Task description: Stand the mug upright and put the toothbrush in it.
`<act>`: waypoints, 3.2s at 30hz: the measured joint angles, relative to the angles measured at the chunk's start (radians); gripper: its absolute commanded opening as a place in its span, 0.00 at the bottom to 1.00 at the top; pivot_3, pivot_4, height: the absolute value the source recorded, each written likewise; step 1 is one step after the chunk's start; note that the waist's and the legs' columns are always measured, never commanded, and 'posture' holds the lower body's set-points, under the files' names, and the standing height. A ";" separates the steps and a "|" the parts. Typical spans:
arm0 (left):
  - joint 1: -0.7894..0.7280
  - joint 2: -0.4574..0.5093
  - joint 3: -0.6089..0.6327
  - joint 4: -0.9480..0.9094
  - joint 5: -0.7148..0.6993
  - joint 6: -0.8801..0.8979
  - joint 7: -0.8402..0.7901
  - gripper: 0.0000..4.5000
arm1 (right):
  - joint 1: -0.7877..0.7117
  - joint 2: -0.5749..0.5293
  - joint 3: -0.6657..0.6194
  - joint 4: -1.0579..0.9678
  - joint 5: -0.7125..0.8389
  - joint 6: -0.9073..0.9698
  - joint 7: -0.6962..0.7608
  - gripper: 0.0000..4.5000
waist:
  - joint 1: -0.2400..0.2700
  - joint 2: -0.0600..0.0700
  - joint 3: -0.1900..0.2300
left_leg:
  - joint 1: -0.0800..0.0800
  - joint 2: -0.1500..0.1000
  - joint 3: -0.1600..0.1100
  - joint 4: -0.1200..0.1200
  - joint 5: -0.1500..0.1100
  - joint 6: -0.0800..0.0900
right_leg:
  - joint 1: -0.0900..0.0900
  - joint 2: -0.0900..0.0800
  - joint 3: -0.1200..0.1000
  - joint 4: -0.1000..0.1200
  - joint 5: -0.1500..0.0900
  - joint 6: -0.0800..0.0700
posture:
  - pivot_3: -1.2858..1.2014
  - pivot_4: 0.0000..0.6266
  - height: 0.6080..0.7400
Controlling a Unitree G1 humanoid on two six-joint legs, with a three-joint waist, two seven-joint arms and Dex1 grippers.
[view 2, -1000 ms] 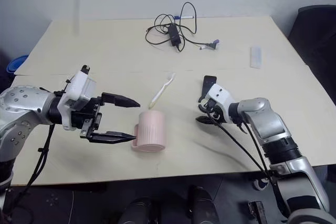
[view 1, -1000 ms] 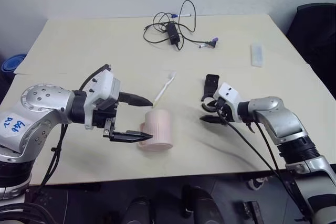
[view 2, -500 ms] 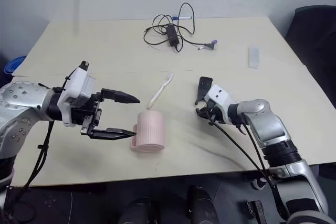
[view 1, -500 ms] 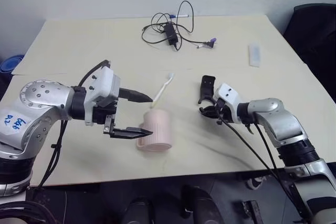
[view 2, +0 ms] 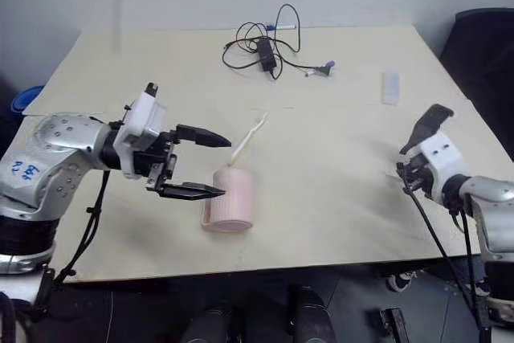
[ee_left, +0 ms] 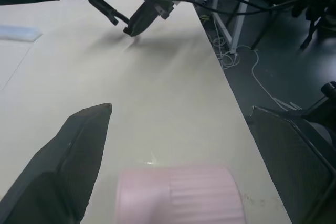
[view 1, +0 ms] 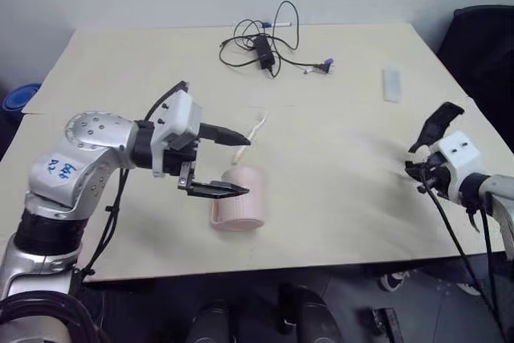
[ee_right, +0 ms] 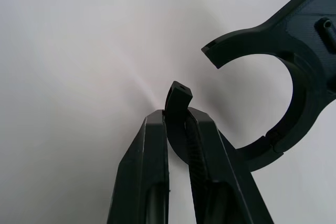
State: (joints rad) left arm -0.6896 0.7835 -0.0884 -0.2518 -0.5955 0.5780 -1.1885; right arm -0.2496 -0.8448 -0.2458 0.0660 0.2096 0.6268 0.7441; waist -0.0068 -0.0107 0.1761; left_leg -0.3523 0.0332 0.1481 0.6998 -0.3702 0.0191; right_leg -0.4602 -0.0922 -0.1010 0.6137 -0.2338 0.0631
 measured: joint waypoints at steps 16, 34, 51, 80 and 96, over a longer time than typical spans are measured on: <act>0.073 0.019 0.048 -0.050 -0.031 0.077 0.014 1.00 | 0.017 -0.138 -0.101 -0.130 0.157 0.137 0.110 0.98 | 0.001 0.003 0.001 | 0.000 0.002 -0.001 0.000 0.000 0.001 | 0.000 -0.001 0.000 0.001 0.000 0.000 | 0.52 0.24 1.00; 0.173 -0.107 0.206 -0.246 -0.031 1.032 0.781 1.00 | -0.243 -0.221 0.026 -0.631 0.783 0.408 0.318 0.98 | 0.033 -0.003 0.002 | -0.002 0.000 -0.005 0.000 0.000 0.004 | 0.001 -0.006 0.000 -0.002 0.002 0.003 | 0.52 0.24 1.00; -0.053 -0.101 0.020 0.145 -0.591 1.034 1.223 1.00 | -0.148 -0.203 0.017 -0.658 0.790 0.372 0.194 0.98 | 0.033 -0.005 0.002 | -0.001 -0.001 -0.004 0.001 0.000 0.002 | 0.001 -0.008 0.000 0.002 0.001 0.002 | 0.52 0.24 1.00; -0.169 -0.074 -0.178 0.289 -0.643 1.036 1.192 0.01 | -0.082 -0.200 -0.034 -0.710 0.867 0.329 0.059 0.99 | 0.029 -0.004 0.001 | 0.000 0.000 -0.011 0.001 0.001 0.003 | 0.007 -0.007 -0.001 -0.003 0.001 0.002 | 0.52 0.24 1.00; 0.451 -0.148 0.271 -0.145 -0.019 0.223 1.246 0.01 | -0.132 -0.200 0.021 -0.578 0.819 0.313 0.125 0.99 | 0.031 -0.004 0.001 | 0.000 0.001 -0.010 -0.001 0.000 0.002 | 0.007 -0.007 -0.002 -0.009 0.001 0.001 | 0.52 0.24 1.00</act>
State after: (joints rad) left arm -0.2381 0.6354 0.1825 -0.3972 -0.6145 0.8010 0.0579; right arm -0.3815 -1.0444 -0.2249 -0.5115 1.0285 0.9393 0.8686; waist 0.0240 -0.0149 0.1776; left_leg -0.3528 0.0340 0.1377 0.6992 -0.3701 0.0208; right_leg -0.4531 -0.0991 -0.1027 0.6043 -0.2328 0.0644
